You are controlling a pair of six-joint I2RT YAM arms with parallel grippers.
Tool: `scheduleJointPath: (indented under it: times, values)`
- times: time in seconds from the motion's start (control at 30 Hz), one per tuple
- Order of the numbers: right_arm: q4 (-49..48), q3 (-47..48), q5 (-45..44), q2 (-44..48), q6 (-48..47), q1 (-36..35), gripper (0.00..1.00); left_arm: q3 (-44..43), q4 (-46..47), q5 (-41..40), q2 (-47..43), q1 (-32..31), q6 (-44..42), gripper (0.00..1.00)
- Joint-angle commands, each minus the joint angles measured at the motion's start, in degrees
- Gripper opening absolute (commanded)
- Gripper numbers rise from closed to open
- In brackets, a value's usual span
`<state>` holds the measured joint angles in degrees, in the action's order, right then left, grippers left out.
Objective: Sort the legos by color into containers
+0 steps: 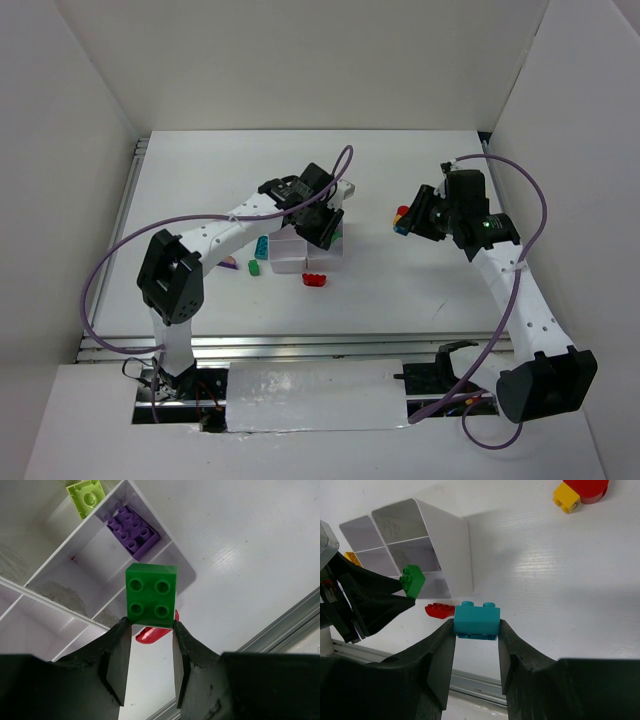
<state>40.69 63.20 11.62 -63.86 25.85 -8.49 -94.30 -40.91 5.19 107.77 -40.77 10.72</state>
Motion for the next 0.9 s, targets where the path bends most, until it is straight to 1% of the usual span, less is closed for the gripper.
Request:
scheduleJointPath:
  times: [0.0, 0.07, 0.13, 0.37, 0.63, 0.73, 0.87]
  values:
    - [-2.01, 0.79, 0.34, 0.75, -0.80, -0.21, 0.00, 0.61, 0.56, 0.43, -1.42, 0.17, -0.09, 0.29]
    - [-2.01, 0.79, 0.34, 0.75, -0.80, -0.30, 0.00, 0.79, 0.39, 0.17, -1.59, 0.17, -0.09, 0.30]
    - [-1.93, 0.87, 0.34, 0.84, -0.80, -0.30, 0.00, 1.13, 0.30, -0.27, -1.68, 0.17, -0.09, 0.35]
    - [-2.19, 0.79, 0.77, 0.57, -0.71, -0.30, 0.00, 3.16, 1.00, -0.97, -2.74, 0.17, 0.26, 0.43]
    - [-2.01, 1.22, 1.65, 0.13, -0.80, -0.30, 0.00, 2.98, 1.35, -1.59, -3.44, 0.17, 0.88, 0.57]
    - [-2.10, 1.22, 1.92, 0.05, -0.80, -0.38, 0.00, 2.46, 1.35, -1.50, -3.97, 0.17, 0.71, 0.58]
    - [-2.10, 1.22, 2.01, -0.04, -0.71, -0.30, 0.00, 2.10, 1.00, -1.67, -4.32, 0.08, 0.44, 0.58]
